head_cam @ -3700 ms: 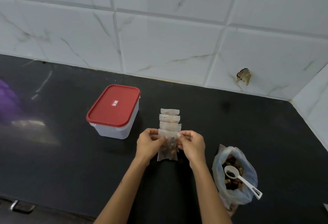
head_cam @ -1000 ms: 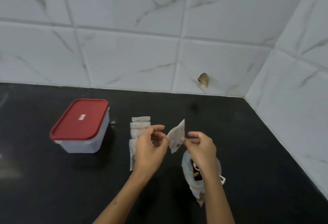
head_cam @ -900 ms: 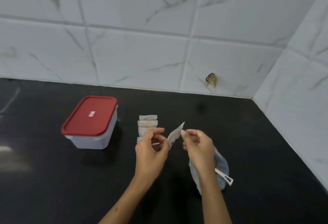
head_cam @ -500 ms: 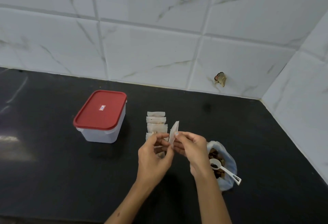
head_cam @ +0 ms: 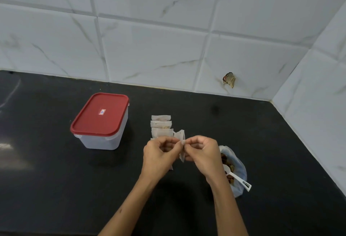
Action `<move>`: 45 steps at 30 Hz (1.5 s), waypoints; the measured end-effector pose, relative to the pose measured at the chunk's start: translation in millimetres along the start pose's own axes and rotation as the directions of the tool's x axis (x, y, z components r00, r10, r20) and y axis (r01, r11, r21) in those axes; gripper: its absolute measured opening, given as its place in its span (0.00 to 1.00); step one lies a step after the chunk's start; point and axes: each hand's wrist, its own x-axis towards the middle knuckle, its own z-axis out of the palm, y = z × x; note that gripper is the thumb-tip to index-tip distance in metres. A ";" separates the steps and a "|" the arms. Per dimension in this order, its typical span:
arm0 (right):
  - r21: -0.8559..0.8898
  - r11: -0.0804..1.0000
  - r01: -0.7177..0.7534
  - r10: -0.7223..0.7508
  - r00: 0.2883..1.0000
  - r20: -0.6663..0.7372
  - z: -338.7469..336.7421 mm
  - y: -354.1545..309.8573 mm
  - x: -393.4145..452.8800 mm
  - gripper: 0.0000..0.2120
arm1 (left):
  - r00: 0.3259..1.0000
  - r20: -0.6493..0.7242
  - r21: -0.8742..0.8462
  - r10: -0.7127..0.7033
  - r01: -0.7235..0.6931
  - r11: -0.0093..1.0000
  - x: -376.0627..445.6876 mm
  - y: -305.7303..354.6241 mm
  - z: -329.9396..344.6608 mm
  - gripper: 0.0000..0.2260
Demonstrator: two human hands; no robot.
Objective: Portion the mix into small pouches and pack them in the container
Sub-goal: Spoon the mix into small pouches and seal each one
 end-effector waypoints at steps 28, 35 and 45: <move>-0.364 0.907 0.213 -0.211 0.976 0.047 -12.7 5.9 15.9 0.12 | 0.910 0.133 0.459 0.392 -0.407 0.790 8.3 21.1 1.4 0.28; -0.057 0.987 0.149 -0.142 0.983 0.114 -14.7 0.4 16.7 0.20 | 0.846 0.231 0.630 0.481 -0.506 0.588 26.5 -13.7 27.7 0.37; -0.284 0.932 0.226 -0.167 0.961 0.218 -32.3 2.9 20.1 0.17 | 0.778 0.236 0.484 0.583 -0.614 0.623 32.4 -21.1 36.7 0.26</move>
